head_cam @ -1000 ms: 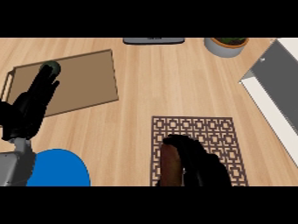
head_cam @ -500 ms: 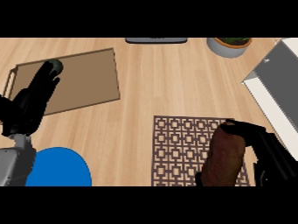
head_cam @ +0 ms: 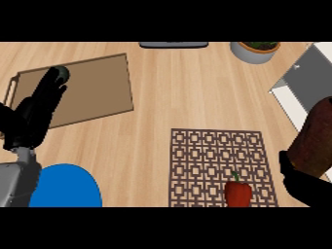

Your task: Pick the sweet potato from the placemat and place it in the tiered shelf

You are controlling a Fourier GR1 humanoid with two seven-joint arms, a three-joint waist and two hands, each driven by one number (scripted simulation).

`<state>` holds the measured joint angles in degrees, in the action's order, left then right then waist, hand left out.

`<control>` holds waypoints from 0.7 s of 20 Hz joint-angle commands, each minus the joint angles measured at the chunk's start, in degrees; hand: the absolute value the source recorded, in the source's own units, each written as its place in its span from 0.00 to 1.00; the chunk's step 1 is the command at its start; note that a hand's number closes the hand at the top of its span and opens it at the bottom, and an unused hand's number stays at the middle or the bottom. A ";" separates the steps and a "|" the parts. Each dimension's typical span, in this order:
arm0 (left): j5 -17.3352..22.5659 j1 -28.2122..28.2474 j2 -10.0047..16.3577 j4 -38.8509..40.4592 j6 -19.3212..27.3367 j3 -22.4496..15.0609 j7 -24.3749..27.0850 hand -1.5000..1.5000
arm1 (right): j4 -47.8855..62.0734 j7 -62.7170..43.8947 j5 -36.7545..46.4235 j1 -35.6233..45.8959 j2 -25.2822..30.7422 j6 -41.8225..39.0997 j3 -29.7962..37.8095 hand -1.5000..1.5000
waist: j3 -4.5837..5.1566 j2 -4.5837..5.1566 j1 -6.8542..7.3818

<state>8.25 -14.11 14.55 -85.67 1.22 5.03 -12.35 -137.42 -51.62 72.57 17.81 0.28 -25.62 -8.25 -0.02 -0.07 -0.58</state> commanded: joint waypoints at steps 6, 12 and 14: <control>-0.17 1.76 -0.73 -1.53 0.48 -0.06 -0.24 0.50 | -5.48 6.73 -19.77 0.10 -0.27 -3.01 23.74 1.00 | -0.21 -0.28 -0.87; -0.39 0.78 -0.62 0.12 0.66 0.69 0.13 0.50 | 3.00 17.71 -28.81 0.12 3.55 -3.69 40.15 1.00 | -0.15 -0.20 -1.19; 0.20 -0.38 0.32 -0.09 -0.11 1.28 -0.62 0.50 | 3.29 19.32 -33.32 0.17 5.65 -4.77 46.24 1.00 | -0.11 -0.32 -1.49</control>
<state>8.08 -13.27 14.07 -86.65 1.70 5.39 -13.09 -132.00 -36.02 53.11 18.72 3.48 -28.28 27.50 -0.19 -0.32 -1.69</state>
